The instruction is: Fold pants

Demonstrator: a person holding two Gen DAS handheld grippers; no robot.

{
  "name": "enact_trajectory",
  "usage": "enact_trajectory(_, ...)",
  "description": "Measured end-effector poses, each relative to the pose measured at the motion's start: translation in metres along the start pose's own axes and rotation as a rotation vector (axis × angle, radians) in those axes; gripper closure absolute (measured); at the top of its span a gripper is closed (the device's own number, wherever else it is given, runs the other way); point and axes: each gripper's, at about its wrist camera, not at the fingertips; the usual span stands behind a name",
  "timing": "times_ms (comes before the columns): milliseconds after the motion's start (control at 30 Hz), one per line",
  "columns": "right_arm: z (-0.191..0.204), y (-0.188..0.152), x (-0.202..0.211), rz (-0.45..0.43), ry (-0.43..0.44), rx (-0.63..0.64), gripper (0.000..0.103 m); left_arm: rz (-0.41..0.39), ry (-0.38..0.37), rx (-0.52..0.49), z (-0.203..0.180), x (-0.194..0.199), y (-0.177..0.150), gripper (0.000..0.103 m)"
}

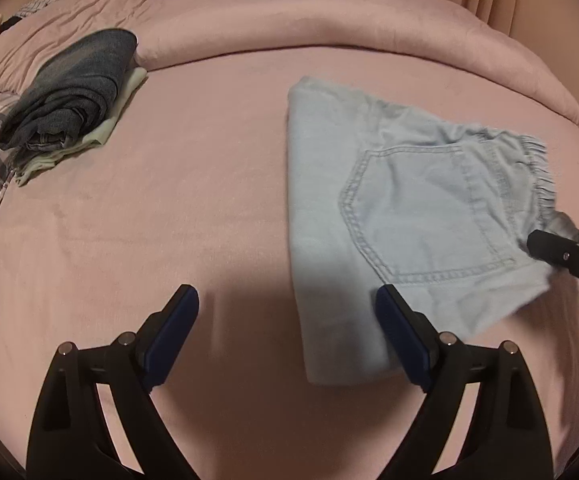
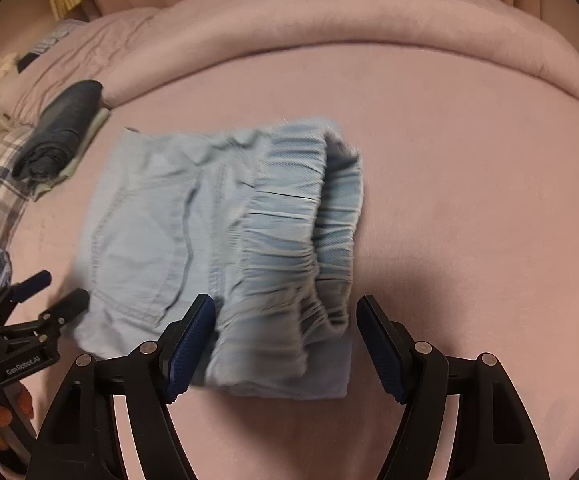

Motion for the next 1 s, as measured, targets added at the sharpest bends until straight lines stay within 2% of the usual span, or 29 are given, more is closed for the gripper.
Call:
enact_trajectory(133, 0.006, -0.001, 0.020, -0.032, 0.005, 0.014, 0.030, -0.004, 0.020, -0.025, -0.005, 0.017, -0.001, 0.011)
enact_trajectory(267, 0.014, -0.002, 0.037, -0.058, 0.015, 0.021, 0.030, -0.014, 0.015, 0.008, -0.004, 0.036, -0.001, 0.001)
enact_trajectory(367, 0.020, -0.003, 0.050, -0.075, 0.018, 0.030, 0.029, -0.020, 0.002, 0.019, -0.005, 0.048, -0.001, 0.001)
enact_trajectory(500, 0.029, -0.003, 0.065, -0.087, 0.020, 0.043, 0.018, -0.008, -0.006, 0.028, -0.008, 0.062, -0.003, 0.001)
enact_trajectory(633, 0.036, -0.005, 0.079, -0.100, 0.025, 0.054, 0.017, -0.016, -0.005, 0.038, -0.012, 0.078, -0.003, 0.001)
enact_trajectory(1000, 0.054, 0.000, 0.120, -0.142, 0.009, 0.070, 0.007, -0.112, 0.015, 0.042, -0.015, 0.132, 0.010, 0.001)
Point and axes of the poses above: each gripper's, at about its wrist camera, not at the fingertips, and x roughly against the way its jaws point, z to its left, y to its top, and after that the axes turned 9 degrees about -z, right-handed
